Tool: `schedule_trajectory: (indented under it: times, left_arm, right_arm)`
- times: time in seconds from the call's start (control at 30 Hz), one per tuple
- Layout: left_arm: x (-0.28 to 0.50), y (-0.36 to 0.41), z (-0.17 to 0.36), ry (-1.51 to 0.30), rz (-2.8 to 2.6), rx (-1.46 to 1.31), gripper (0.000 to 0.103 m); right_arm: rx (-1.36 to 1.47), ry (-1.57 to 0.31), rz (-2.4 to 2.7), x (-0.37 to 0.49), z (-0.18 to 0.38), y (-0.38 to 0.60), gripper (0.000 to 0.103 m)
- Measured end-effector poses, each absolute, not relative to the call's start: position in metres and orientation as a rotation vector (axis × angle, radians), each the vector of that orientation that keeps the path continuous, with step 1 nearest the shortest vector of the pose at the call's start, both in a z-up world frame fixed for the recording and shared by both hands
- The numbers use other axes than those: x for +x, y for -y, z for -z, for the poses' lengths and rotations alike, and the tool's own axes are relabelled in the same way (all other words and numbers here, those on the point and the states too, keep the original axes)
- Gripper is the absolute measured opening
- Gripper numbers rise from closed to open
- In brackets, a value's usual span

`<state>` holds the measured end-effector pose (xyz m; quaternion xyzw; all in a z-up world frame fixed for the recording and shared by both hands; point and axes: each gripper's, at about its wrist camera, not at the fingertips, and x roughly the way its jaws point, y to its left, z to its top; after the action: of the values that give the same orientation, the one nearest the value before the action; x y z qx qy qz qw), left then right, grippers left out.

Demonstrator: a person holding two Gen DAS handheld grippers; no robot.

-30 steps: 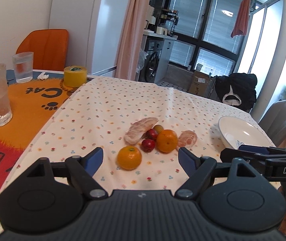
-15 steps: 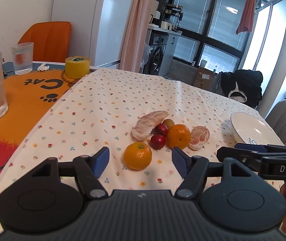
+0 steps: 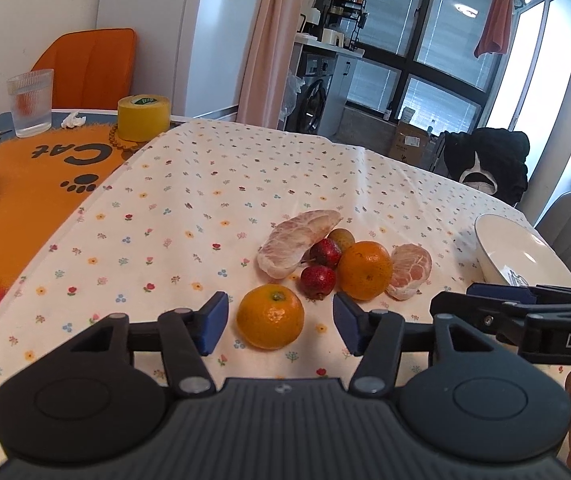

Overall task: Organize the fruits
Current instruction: 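Move the left gripper back to the fruit pile and close on an orange, then close the right gripper on a large orange while the left holds its orange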

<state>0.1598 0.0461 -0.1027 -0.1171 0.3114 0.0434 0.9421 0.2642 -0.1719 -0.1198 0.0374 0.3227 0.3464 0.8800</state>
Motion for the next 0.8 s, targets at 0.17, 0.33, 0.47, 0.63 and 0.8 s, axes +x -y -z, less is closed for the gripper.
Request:
schedule_trajectory:
  times: [0.17, 0.33, 0.47, 0.63, 0.8]
  left_arm:
    - [0.165, -0.047, 0.109, -0.648, -0.098, -0.247, 0.039]
    - [0.165, -0.051, 0.109, -0.649, -0.099, -0.259, 0.037]
    - [0.162, -0.055, 0.107, -0.645, -0.105, -0.27, 0.037]
    - [0.155, -0.062, 0.1, -0.628, -0.117, -0.28, 0.037]
    - [0.149, -0.069, 0.096, -0.614, -0.128, -0.29, 0.037]
  right_arm:
    - [0.074, -0.681, -0.723, 0.266, 0.121, 0.169, 0.072]
    - [0.066, -0.68, -0.73, 0.267, 0.121, 0.164, 0.072]
    - [0.063, -0.685, -0.738, 0.269, 0.122, 0.16, 0.069]
    - [0.059, -0.687, -0.745, 0.273, 0.122, 0.152, 0.066]
    - [0.041, -0.683, -0.763, 0.274, 0.119, 0.141, 0.062]
